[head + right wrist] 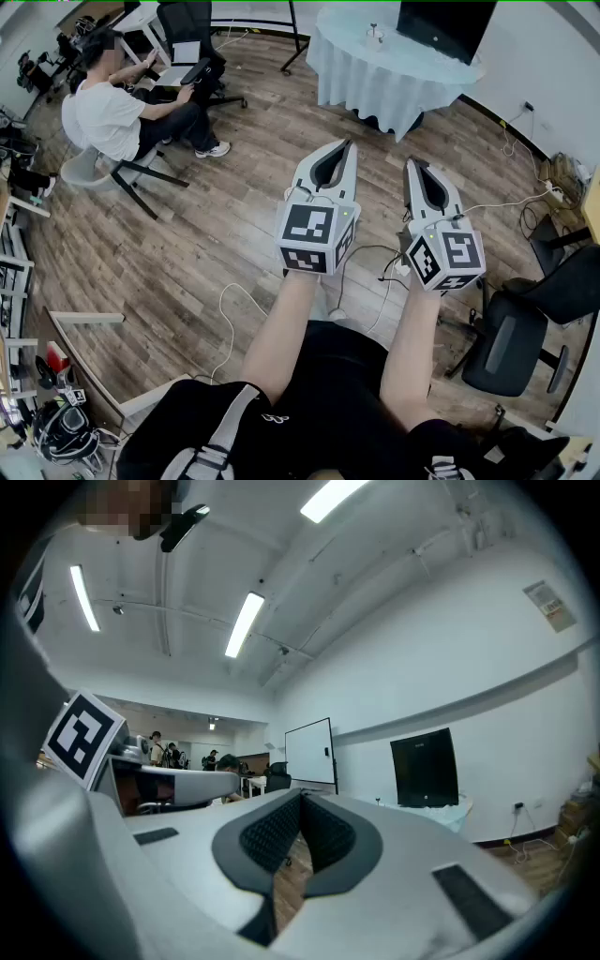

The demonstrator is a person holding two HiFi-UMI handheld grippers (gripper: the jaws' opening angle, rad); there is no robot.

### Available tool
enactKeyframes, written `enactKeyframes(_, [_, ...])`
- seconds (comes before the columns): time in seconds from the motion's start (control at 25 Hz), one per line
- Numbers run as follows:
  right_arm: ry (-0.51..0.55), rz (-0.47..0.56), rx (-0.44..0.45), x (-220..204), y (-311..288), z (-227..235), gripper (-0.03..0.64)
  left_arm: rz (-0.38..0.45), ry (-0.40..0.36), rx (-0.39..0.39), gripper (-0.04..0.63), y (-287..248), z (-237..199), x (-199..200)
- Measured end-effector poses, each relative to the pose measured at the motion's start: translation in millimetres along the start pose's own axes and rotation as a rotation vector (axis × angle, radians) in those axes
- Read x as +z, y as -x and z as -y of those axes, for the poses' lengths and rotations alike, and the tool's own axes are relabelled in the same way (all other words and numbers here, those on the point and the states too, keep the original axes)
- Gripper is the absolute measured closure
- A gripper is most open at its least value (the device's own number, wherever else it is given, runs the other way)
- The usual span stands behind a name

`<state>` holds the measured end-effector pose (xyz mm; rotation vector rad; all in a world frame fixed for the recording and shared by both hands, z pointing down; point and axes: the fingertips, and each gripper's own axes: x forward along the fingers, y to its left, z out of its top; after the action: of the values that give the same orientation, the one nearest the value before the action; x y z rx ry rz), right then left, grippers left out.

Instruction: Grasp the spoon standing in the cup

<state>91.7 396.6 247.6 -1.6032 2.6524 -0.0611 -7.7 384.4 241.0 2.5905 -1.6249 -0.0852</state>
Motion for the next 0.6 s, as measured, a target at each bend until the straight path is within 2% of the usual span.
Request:
enactKeyframes(0.2, [0.084, -0.008, -0.064, -2, -17, 5, 0.611, -0.016, 0.006, 0.004, 0.584, -8, -14, -6])
enactKeyframes(0.4, [0.068, -0.013, -0.053, -9, -47, 8, 0.611, -0.035, 0.011, 0.0, 0.584, -29, -32, -12])
enactKeyframes(0.6, [0.028, -0.003, -0.078, -16, -82, 25, 0.611, -0.061, 0.014, -0.008, 0.584, -62, -56, -22])
